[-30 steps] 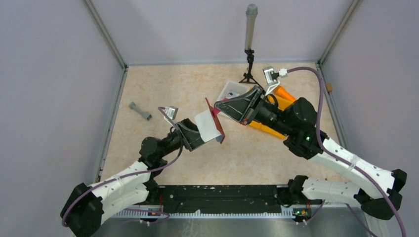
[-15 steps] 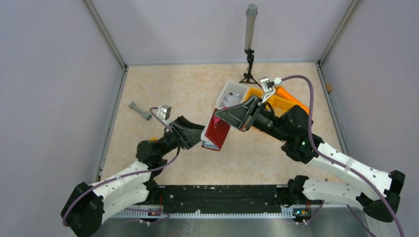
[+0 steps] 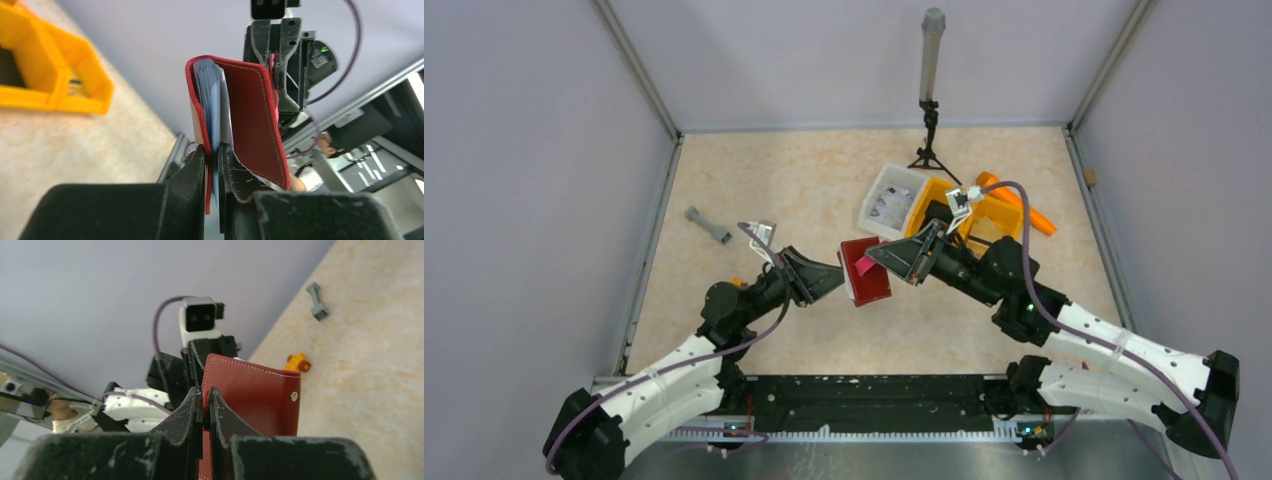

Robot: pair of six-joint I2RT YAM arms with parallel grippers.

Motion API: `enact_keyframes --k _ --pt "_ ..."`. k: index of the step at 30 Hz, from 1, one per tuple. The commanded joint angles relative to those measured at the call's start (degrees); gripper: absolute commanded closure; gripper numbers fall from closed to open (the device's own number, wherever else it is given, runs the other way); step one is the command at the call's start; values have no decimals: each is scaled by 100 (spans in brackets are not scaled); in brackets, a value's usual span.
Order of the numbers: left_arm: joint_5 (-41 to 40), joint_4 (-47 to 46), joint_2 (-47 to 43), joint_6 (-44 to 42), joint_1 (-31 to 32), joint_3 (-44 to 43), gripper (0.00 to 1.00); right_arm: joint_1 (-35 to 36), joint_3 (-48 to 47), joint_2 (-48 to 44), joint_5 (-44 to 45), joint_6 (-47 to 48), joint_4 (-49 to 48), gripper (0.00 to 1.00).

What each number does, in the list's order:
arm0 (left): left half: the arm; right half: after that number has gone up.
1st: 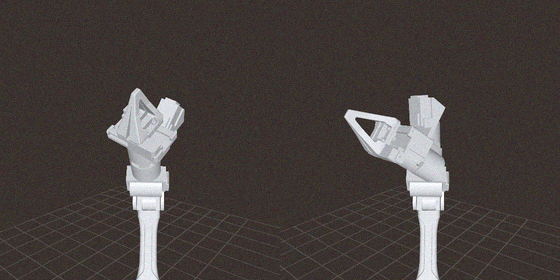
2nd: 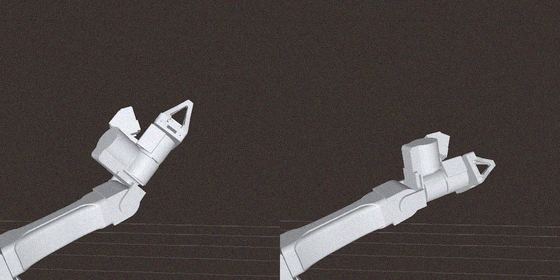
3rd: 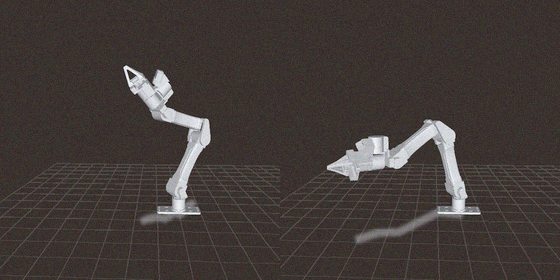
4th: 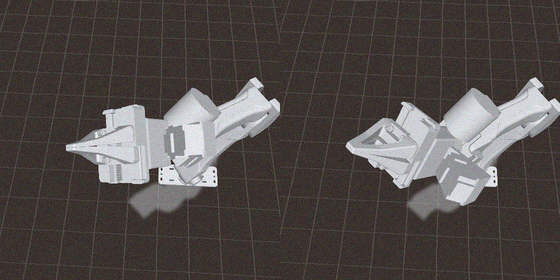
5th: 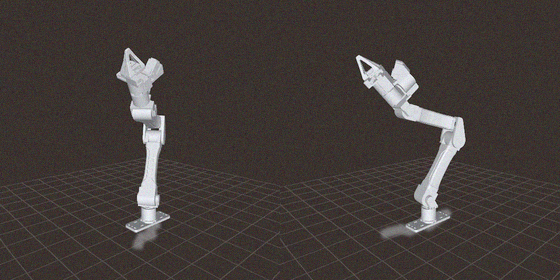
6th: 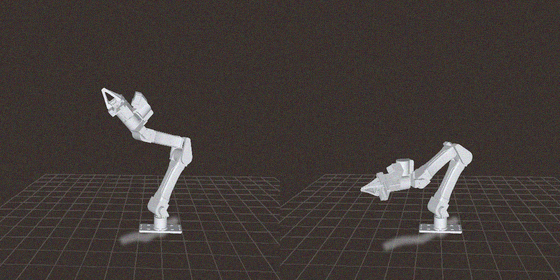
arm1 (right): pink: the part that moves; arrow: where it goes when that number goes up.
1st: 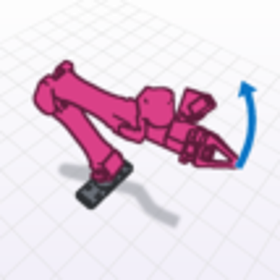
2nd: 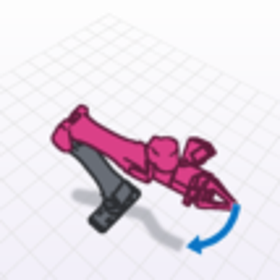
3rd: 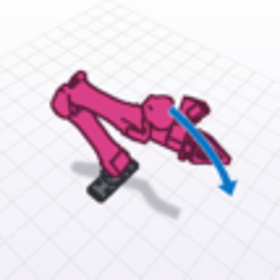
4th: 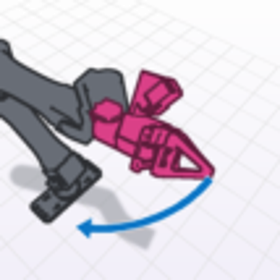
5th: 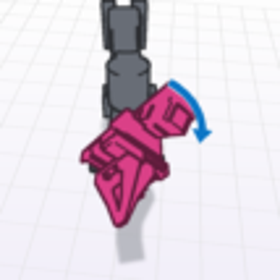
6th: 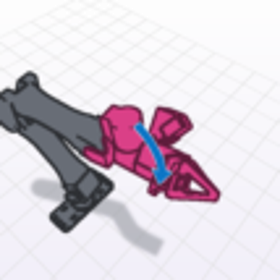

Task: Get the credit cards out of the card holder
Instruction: Open the card holder at the center of the board.

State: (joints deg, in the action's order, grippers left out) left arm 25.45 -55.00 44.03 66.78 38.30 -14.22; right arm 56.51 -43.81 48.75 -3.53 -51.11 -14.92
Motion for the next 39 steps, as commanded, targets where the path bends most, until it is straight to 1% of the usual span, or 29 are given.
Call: enact_keyframes --k 1,5,7,9,12,15,17,20,21,23,25,27,28,30,35,37,39 --pt "-106 1605 -474 -729 -7 -86 99 23 403 155 401 42 -53 100" --pt "-396 3128 -584 -1328 -7 -215 100 18 743 359 1126 107 361 100" --pt "-386 3367 -436 -1465 -7 -222 100 19 983 461 1465 73 459 100" --pt "-274 3456 -162 -1545 -1 -250 100 18 1165 635 1598 83 489 100" --pt "237 3496 555 -1695 6 -428 100 25 1353 977 1616 103 485 100" --pt "536 3080 1329 -1576 27 -461 100 69 1698 1131 1813 22 265 100" --pt "578 2781 1691 -1507 51 -446 100 74 1937 1143 1940 -61 146 100" --pt "555 2788 1959 -1547 68 -578 100 72 2175 1069 2043 -148 169 100" --pt "537 2897 2016 -1576 79 -654 100 71 2216 1034 2041 -160 225 97" --pt "553 3137 2125 -1667 108 -841 100 71 2295 960 1995 -190 321 81" --pt "530 3327 2226 -1732 139 -986 100 73 2408 863 1868 -237 315 58" --pt "487 3442 2308 -1767 179 -1052 100 72 2539 755 1764 -327 308 38" --pt "456 3548 2340 -1792 190 -1109 100 77 2585 676 1786 -397 393 24" --pt "288 3909 2384 -1880 216 -1240 100 79 2641 450 1968 -507 740 11" --pt "-197 4879 2331 -2124 253 -1574 100 82 2717 -476 2223 -395 1426 8" --pt "-422 5235 2276 -2190 269 -1704 100 85 2660 -703 2116 -242 1473 7" --pt "-583 5441 2227 -2205 300 -1792 100 85 2533 -728 1920 -94 1647 6"
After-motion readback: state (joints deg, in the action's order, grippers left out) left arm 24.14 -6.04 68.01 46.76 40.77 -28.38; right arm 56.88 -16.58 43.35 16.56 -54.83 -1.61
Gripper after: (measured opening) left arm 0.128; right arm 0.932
